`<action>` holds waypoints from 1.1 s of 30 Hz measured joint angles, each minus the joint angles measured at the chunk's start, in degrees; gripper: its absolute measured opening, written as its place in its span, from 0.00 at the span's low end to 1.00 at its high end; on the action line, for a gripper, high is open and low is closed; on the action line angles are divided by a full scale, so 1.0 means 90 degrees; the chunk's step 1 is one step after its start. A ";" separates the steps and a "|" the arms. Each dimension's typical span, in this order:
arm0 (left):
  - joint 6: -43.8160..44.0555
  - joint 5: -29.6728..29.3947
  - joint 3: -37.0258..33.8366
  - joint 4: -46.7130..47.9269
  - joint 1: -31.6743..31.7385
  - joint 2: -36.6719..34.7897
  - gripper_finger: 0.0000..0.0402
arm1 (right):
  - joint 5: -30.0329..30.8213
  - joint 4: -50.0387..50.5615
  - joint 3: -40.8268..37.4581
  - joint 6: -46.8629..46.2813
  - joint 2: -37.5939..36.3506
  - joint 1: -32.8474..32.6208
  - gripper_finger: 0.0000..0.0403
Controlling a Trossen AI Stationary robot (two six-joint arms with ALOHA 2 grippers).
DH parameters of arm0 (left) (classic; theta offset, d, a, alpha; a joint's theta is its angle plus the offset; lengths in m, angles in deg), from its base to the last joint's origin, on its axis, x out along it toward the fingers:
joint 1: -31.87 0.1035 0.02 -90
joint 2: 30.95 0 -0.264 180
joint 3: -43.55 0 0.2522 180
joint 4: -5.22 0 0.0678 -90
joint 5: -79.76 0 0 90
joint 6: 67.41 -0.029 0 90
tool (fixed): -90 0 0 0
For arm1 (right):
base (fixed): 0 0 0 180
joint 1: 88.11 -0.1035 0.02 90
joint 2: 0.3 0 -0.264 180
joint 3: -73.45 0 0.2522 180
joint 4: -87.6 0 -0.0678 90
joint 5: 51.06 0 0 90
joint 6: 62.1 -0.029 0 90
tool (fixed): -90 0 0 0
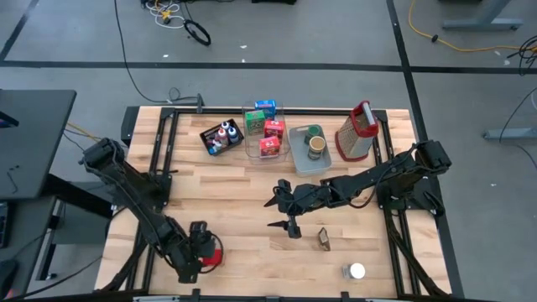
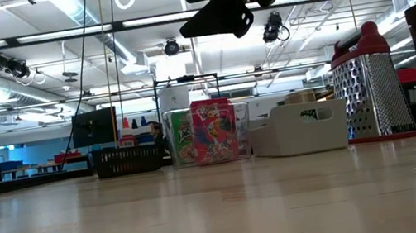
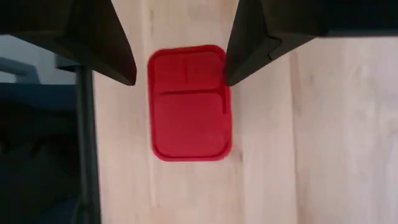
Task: Pick & Place Kitchen Items
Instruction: Put the red spice can into the gray bin
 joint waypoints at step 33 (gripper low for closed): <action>-0.0349 0.0236 -0.0287 -0.0466 0.0727 0.0293 0.57 | 0.0054 -0.0142 0.0000 0.0104 -0.0002 -0.0002 0.76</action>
